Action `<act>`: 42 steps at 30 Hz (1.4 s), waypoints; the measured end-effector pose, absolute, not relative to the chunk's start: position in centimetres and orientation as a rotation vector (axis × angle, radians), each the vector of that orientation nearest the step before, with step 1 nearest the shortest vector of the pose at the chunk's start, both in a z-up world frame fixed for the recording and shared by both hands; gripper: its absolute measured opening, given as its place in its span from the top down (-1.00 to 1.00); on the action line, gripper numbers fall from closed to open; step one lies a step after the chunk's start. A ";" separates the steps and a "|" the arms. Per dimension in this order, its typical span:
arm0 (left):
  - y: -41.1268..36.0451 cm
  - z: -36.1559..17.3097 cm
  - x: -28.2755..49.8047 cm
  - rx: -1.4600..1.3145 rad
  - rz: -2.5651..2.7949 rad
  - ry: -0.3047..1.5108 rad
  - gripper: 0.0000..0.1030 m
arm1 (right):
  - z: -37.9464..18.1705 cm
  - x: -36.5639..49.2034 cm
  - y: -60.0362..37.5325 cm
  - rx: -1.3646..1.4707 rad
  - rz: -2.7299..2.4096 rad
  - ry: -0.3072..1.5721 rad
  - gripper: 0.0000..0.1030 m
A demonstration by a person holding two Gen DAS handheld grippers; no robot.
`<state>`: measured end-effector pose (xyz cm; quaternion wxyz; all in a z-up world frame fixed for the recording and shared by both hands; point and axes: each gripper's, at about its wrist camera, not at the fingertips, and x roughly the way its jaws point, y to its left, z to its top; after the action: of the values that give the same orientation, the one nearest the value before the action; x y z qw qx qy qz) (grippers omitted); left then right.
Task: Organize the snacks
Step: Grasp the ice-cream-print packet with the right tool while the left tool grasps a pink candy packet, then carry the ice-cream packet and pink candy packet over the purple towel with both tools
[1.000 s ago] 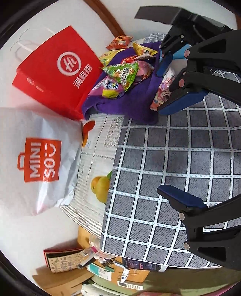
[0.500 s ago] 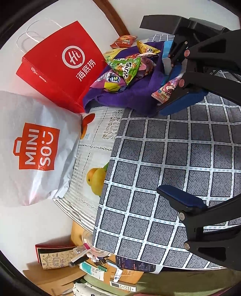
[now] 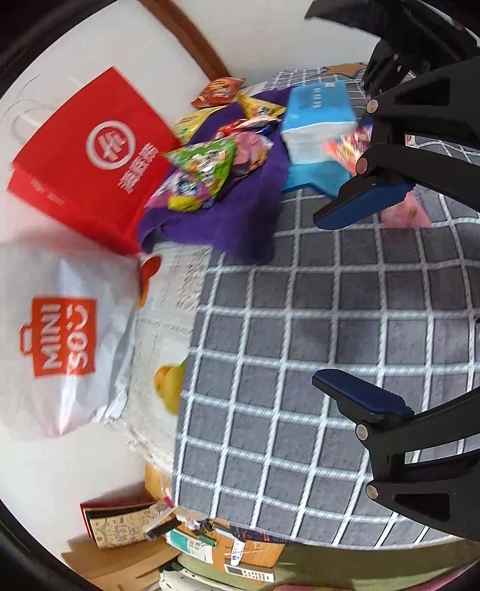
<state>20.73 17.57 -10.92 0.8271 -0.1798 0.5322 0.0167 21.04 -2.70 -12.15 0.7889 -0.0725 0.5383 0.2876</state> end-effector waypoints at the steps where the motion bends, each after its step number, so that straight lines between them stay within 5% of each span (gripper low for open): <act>1: 16.8 -11.2 20.7 -0.377 0.018 1.140 -0.48 | -11.7 20.6 -3.4 -0.144 0.613 1.146 0.53; 13: 7.0 -14.9 21.0 -0.301 -0.188 1.251 -0.48 | -10.2 14.9 -13.9 -0.053 0.491 1.073 0.52; 28: 4.0 -15.3 17.4 -0.144 -0.120 1.195 -0.45 | -15.4 15.4 -19.6 -0.005 0.364 1.103 0.51; 35: 2.3 -15.6 16.6 0.036 -0.027 1.099 0.08 | -17.1 16.0 -19.6 -0.018 0.343 1.087 0.49; 37: 2.5 -15.5 16.3 0.032 -0.006 1.069 0.42 | -17.2 15.7 -19.6 -0.027 0.343 1.058 0.44; 42: 2.7 -15.6 15.4 0.046 0.013 0.999 0.49 | -17.5 15.1 -19.5 -0.067 0.322 0.995 0.22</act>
<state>15.45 2.66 -15.61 0.8774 0.0221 0.4792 0.0060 15.15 -19.48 -17.55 0.8659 -0.0318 0.4749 0.1535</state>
